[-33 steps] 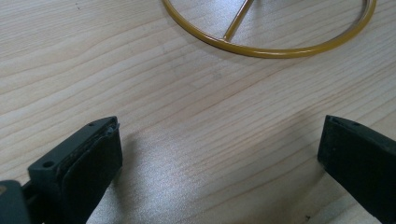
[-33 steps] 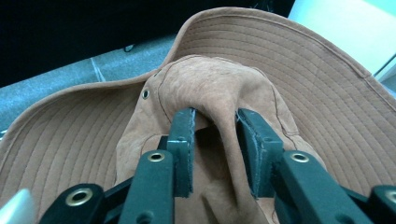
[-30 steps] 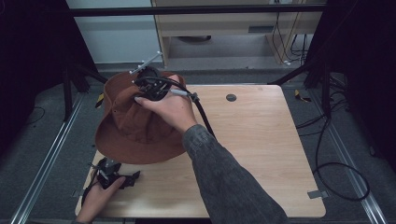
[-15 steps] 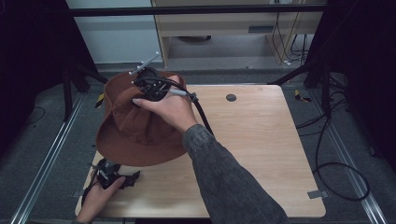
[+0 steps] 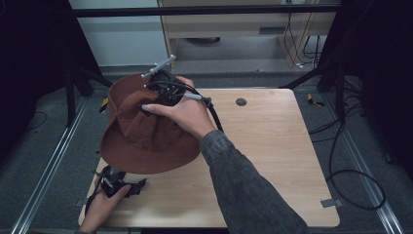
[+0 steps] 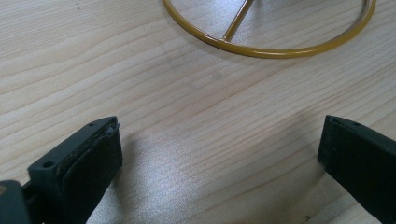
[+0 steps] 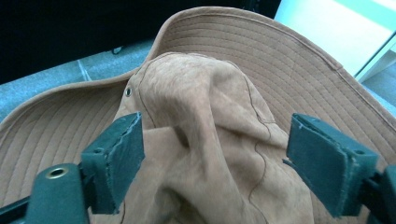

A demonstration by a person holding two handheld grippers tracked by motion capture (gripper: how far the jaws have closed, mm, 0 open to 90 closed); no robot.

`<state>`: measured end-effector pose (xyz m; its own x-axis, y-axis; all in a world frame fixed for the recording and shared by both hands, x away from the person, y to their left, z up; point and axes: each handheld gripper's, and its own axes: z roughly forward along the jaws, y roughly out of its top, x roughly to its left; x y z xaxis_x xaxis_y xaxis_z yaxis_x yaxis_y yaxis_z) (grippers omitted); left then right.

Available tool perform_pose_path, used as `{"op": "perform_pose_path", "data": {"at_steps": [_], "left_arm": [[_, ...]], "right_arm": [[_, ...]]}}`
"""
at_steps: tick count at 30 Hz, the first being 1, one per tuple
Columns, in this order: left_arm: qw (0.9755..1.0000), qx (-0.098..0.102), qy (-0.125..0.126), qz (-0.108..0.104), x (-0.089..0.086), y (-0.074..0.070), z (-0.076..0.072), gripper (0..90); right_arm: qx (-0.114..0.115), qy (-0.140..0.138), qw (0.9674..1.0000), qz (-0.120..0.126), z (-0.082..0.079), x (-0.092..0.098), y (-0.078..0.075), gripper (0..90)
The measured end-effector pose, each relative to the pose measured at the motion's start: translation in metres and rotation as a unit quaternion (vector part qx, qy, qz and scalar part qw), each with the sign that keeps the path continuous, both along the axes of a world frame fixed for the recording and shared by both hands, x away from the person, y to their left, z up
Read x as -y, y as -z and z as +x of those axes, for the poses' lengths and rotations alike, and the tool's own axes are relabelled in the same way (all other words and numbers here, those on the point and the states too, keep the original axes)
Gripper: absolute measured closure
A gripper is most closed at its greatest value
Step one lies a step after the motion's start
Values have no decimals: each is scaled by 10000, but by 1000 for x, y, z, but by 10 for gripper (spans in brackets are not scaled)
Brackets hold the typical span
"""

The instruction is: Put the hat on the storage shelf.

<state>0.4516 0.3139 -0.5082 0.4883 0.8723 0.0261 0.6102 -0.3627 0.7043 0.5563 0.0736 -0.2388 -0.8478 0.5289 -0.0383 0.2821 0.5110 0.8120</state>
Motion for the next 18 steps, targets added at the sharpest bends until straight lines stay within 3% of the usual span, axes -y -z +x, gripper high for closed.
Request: {"op": "perform_pose_path", "data": {"at_steps": [8,18], "left_arm": [[10000,-9,1,-20,0,0,0,0],[10000,-13,1,-22,0,0,0,0]], "right_arm": [[13,-26,10000,5,-9,17,-2,127],[55,189,9997,158,-11,63,-2,96]]}}
